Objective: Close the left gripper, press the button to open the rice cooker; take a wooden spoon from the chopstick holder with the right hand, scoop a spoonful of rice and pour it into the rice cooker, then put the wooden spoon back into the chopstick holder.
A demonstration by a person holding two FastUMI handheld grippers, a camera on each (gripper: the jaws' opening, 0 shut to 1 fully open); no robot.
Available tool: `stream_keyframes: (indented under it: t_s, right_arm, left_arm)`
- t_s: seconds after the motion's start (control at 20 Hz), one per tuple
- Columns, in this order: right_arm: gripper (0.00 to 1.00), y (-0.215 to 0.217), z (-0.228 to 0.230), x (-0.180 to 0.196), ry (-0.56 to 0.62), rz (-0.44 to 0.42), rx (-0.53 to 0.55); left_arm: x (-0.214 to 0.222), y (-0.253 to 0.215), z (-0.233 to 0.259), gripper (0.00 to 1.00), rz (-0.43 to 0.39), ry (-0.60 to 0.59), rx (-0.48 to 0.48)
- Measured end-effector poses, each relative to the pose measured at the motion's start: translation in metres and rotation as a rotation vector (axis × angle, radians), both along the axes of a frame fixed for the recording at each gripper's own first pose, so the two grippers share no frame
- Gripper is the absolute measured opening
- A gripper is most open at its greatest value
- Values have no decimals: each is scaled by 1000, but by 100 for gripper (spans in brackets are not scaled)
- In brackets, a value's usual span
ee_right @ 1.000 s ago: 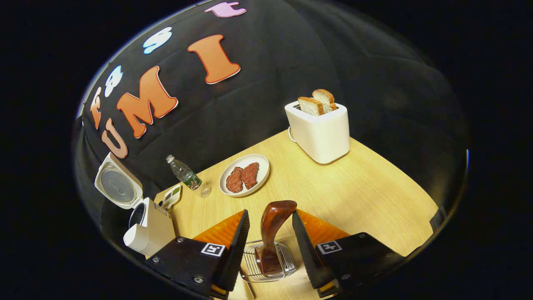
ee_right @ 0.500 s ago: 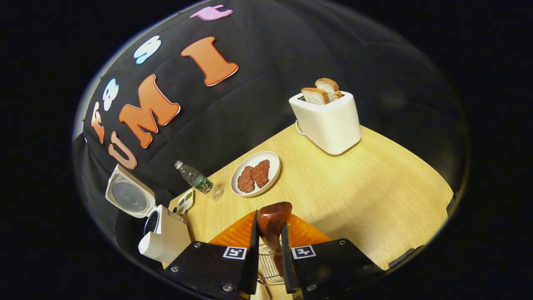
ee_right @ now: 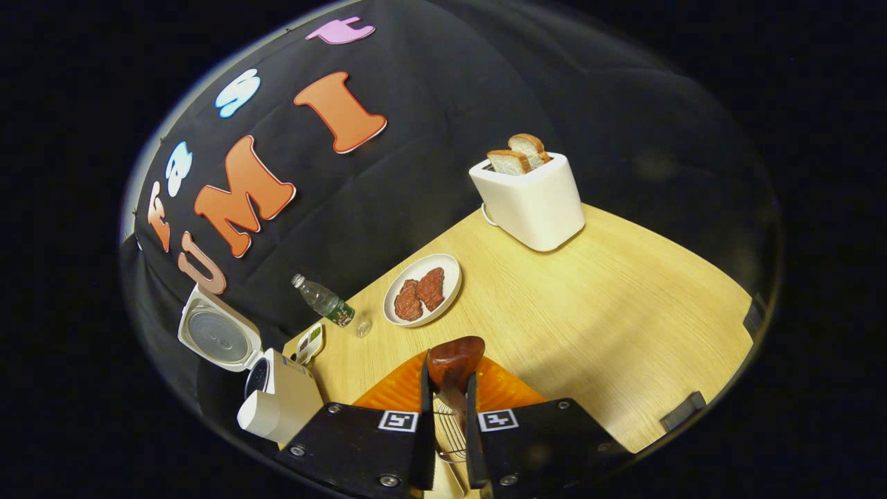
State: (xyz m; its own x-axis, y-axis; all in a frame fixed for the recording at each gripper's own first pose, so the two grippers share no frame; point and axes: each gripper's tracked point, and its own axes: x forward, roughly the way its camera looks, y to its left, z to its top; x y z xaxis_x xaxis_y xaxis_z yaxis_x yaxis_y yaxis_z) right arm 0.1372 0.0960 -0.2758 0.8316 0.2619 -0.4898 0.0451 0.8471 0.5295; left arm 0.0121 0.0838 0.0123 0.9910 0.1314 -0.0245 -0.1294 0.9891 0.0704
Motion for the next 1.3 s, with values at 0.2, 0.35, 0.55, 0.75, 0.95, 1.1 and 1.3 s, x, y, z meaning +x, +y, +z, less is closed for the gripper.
stream_keyframes:
  t_s: [0.2, 0.35, 0.55, 0.75, 0.95, 1.1, 1.3]
  right_arm:
    - [14, 1, 40, -6, -100, -33, 4]
    - [14, -2, 73, -12, -183, -44, -69]
    - [14, 20, 119, -40, -261, -5, -89]
    - [14, 61, 143, -75, -312, 56, -28]
    - [14, 106, 128, -106, -354, 181, -143]
    - [14, 130, 107, -116, -362, 231, -265]
    - [14, 147, 77, -118, -345, 254, -335]
  left_arm:
    - [6, 4, 4, 99, -31, -5, 2]
    - [11, 8, 9, 100, -62, -27, 1]
    - [20, 17, 4, 98, -94, -20, -22]
    - [31, 29, -3, 99, -113, -10, -41]
    - [38, 40, -5, 100, -119, -6, -25]
    - [40, 45, -2, 100, -127, -14, -22]
    - [44, 55, -5, 100, -113, -18, -33]
